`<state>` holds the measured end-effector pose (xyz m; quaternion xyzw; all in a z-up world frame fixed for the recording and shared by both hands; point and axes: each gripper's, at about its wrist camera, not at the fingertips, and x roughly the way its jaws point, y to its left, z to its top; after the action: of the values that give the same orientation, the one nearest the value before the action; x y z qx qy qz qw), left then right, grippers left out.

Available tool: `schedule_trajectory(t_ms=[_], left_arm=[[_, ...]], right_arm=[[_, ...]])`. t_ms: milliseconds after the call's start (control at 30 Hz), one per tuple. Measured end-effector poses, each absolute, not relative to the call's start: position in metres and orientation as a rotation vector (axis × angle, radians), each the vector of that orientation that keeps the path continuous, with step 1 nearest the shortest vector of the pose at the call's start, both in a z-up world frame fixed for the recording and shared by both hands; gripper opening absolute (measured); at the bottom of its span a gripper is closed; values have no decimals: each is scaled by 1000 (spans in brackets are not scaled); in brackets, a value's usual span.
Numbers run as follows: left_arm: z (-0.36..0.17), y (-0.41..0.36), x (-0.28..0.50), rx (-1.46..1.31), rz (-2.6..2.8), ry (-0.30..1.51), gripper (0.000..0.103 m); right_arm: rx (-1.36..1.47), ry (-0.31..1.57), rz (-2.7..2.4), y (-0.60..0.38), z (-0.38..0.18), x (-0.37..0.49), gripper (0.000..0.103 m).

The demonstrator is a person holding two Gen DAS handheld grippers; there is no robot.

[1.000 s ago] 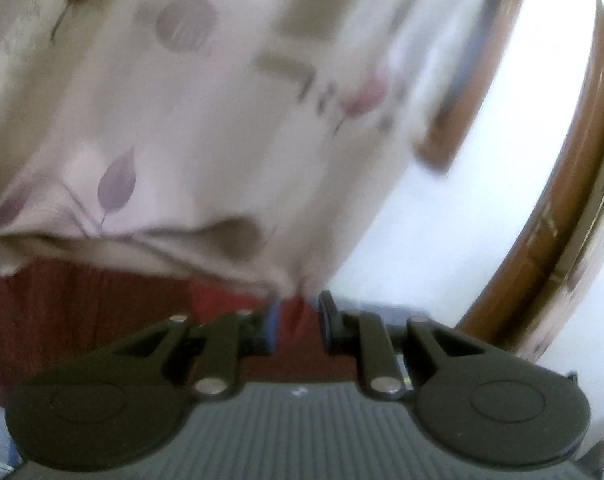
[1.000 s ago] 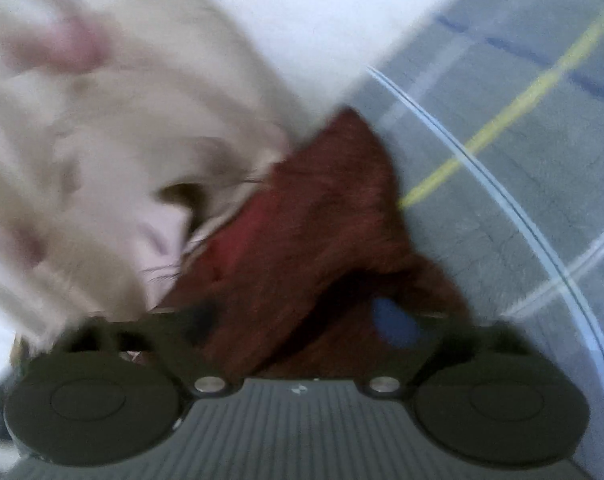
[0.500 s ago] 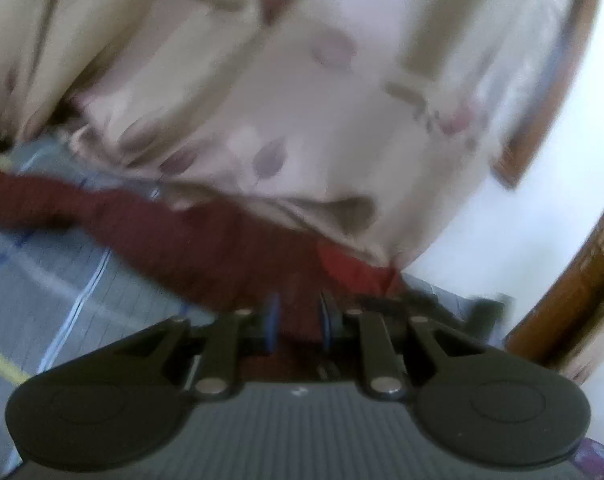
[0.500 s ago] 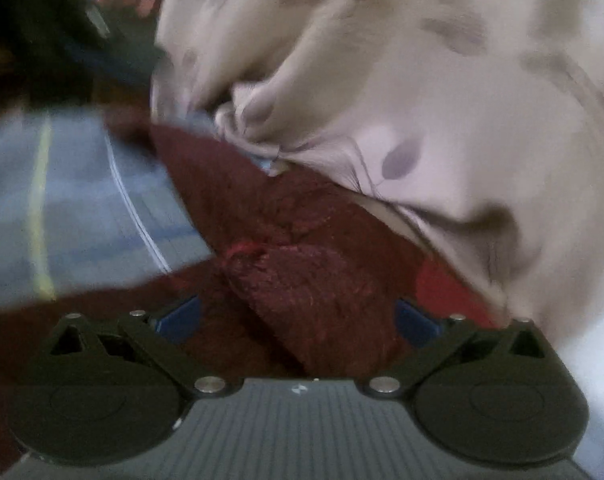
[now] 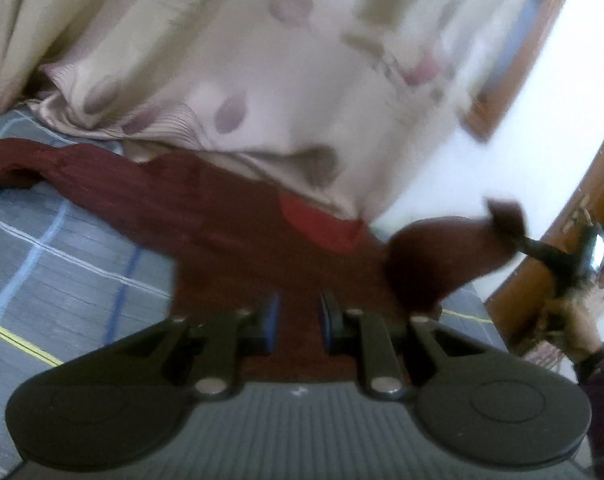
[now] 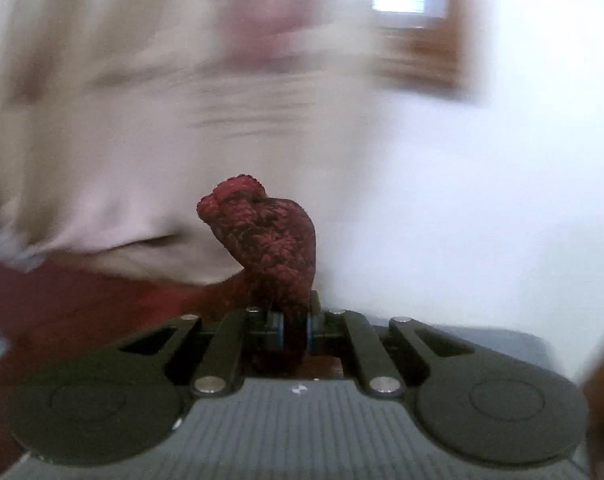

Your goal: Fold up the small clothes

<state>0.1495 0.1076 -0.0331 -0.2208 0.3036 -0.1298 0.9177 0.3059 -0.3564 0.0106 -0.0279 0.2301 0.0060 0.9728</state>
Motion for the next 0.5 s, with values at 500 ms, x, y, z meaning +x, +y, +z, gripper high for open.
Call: schedule_trajectory(t_ms=[500], left_arm=[[-90,42,155,-416,-286,716,21]], right_arm=[[568,572,-318,-648,-123,227,14]])
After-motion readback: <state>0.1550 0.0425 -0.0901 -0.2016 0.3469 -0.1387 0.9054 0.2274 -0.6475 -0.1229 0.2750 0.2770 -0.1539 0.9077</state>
